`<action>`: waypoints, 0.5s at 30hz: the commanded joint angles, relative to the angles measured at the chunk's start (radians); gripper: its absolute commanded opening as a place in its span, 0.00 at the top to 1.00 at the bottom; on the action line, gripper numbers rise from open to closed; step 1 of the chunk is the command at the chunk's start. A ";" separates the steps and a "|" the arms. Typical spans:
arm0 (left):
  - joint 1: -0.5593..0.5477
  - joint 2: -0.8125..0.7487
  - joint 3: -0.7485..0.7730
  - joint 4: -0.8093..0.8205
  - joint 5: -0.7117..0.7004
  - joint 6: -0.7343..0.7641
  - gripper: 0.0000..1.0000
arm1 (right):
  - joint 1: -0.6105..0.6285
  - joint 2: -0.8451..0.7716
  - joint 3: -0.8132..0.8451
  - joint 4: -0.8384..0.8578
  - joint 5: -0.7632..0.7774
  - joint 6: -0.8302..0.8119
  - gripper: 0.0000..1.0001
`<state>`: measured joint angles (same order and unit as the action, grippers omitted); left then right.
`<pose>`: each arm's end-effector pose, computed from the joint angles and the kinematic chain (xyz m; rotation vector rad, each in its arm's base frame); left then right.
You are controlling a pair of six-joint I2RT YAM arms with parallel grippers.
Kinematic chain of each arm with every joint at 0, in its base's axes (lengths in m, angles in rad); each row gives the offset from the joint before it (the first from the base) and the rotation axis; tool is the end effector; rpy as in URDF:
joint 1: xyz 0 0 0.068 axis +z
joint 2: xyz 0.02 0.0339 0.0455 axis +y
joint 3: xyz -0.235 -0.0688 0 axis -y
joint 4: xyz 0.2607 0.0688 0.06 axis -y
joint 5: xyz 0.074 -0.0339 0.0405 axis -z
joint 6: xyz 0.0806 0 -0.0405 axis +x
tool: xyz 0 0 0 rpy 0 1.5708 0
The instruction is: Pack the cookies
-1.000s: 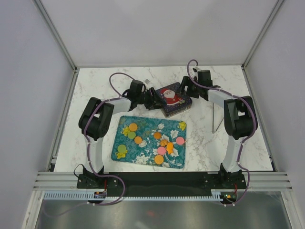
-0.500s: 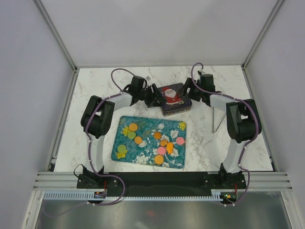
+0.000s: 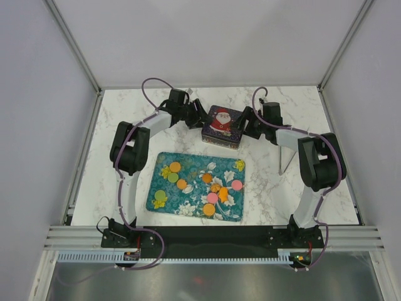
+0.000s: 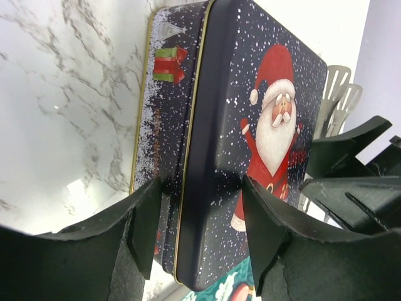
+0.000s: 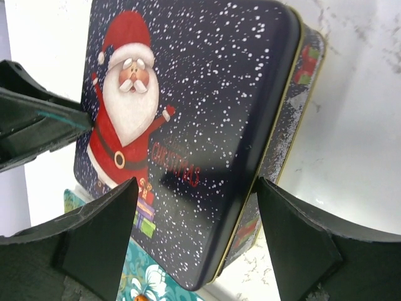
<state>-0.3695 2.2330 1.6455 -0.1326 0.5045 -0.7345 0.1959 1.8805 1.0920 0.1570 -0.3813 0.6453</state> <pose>0.4740 -0.2254 0.1089 -0.1626 2.4494 -1.1143 0.4238 0.1147 0.1068 0.2906 2.2751 0.8752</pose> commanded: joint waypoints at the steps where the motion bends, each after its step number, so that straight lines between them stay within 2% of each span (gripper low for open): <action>1: -0.043 -0.002 0.044 0.024 0.097 0.029 0.41 | 0.068 -0.029 -0.003 0.038 -0.171 0.056 0.16; 6: -0.036 -0.036 0.014 0.021 0.097 0.056 0.33 | 0.068 -0.020 0.003 0.024 -0.151 0.050 0.15; 15: 0.026 -0.105 -0.015 0.018 0.072 0.066 0.28 | 0.066 -0.027 0.011 -0.011 -0.091 0.047 0.14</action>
<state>-0.3447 2.2162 1.6382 -0.1333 0.5079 -0.6907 0.2260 1.8793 1.0889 0.1398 -0.4061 0.6689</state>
